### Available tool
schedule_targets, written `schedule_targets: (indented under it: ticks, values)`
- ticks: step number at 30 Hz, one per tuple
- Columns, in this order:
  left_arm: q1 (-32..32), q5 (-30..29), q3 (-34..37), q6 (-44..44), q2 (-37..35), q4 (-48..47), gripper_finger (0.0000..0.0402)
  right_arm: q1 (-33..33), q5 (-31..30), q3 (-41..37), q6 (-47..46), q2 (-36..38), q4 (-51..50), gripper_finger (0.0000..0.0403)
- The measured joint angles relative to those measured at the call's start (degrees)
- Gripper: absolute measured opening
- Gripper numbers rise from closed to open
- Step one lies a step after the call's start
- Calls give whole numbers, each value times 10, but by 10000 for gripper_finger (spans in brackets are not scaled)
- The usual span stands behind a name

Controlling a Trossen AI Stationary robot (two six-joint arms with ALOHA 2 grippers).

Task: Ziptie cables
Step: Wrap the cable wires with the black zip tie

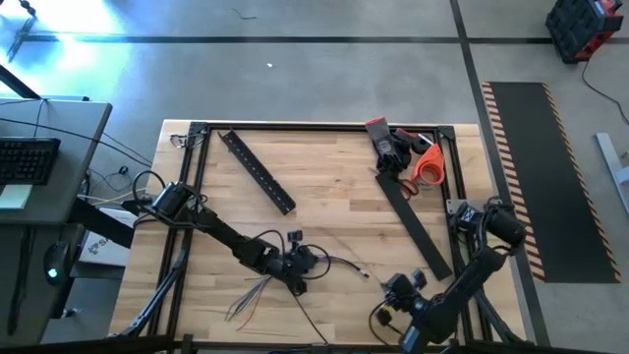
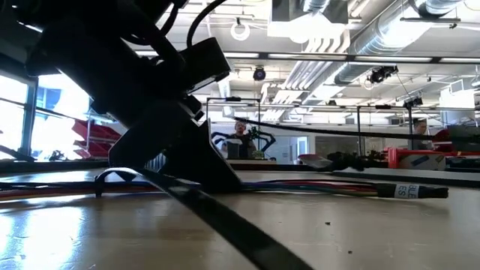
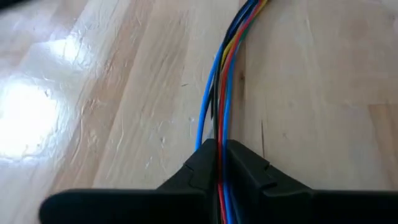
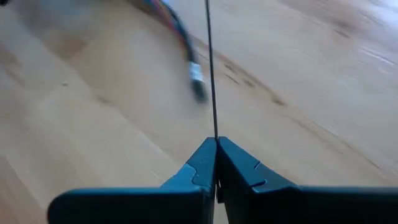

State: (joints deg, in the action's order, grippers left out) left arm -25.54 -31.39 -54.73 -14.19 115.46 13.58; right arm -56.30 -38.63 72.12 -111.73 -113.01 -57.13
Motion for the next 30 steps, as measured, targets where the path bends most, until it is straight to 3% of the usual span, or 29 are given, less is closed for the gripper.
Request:
schedule_targets:
  ticks: [7,12,18,23,30]
  values:
    - [-2,-4,1,41,0,31,79,-22,127,0,-81,1,-54,0]
    - [7,5,1,52,0,34,117,-23,166,1,-83,1,-13,0]
    - [40,74,-2,-2,-4,12,133,-16,183,1,-64,2,51,0]
    - [52,92,-2,-6,-4,6,106,-4,183,1,-42,2,86,0]
    - [34,50,0,-6,-1,36,8,32,182,1,7,1,118,0]
